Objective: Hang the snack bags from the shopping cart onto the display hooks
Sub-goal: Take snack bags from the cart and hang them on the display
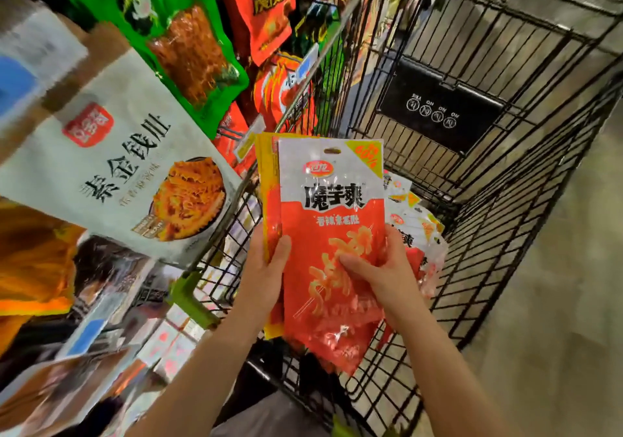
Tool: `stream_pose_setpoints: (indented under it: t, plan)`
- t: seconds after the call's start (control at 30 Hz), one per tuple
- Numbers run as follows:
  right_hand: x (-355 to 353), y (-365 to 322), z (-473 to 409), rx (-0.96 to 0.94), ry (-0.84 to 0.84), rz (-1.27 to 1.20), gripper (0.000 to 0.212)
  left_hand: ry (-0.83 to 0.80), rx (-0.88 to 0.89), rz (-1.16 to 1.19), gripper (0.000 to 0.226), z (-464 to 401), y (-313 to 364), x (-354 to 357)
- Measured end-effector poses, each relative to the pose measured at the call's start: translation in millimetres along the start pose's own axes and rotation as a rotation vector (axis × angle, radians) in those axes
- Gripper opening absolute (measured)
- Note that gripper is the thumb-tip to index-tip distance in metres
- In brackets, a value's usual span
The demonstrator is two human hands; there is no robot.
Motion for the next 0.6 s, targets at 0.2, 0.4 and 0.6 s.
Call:
stream_pose_setpoints:
  t: [0.2, 0.4, 0.6]
  plan:
    - [37.6, -31.9, 25.6, -0.106, -0.086, 0.000, 0.085, 0.151, 0.174, 0.069, 0.035, 40.4, 35.1, -47.0]
    - [99.0, -56.8, 73.2, -0.247, -0.199, 0.004, 0.074, 0.320, 0.316, 0.008, 0.024, 105.0, 61.5, -115.0]
    - [199.2, -58.3, 156.7, -0.328, -0.375, 0.032, 0.070, 0.557, 0.399, 0.066, 0.023, 215.3, 62.5, -218.9]
Point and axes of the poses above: each hand's wrist, its own z-axis away from the middle knuckle, its own x-axis out of the palm, y = z × x, the point moved 10 cm from there along -z, towards the middle knuckle, and after that the axes turned 2 degrees about -x, right-handed, at the moved point
